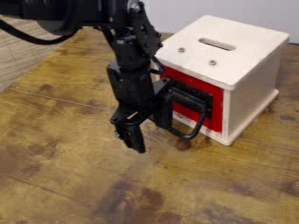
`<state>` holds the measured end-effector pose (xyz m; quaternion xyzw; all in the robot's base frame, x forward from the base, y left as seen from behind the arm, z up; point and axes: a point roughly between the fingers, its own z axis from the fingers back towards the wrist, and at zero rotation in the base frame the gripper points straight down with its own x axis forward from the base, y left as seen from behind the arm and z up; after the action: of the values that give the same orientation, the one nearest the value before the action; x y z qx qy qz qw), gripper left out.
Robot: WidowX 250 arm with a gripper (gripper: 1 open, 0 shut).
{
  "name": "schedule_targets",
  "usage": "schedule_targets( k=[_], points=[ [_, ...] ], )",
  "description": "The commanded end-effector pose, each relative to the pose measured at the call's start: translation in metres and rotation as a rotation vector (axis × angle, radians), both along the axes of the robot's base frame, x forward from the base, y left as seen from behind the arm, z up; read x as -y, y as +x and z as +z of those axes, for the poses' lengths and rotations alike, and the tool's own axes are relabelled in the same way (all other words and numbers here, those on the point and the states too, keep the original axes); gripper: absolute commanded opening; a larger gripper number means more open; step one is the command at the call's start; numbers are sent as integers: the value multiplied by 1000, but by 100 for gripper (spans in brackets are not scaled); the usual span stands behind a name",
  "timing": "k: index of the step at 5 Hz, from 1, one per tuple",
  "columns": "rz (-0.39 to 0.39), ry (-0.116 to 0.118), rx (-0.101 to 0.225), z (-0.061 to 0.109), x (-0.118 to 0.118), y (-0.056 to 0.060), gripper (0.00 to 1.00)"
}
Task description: Open the drawer
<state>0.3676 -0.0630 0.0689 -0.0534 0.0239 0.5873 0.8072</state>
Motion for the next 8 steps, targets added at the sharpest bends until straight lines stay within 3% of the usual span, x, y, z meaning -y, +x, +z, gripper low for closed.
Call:
schedule_targets(
  k=[1, 2, 4, 5, 8],
  points=[
    [-38, -34, 53, 13, -12, 2, 100],
    [-61, -52, 51, 13, -24, -1, 100],
    [-99, -95, 35, 14, -31, 8, 100],
    [-107, -108, 37, 16, -21, 10, 100],
    [-40, -149, 49, 26, 19, 13, 100]
  ],
)
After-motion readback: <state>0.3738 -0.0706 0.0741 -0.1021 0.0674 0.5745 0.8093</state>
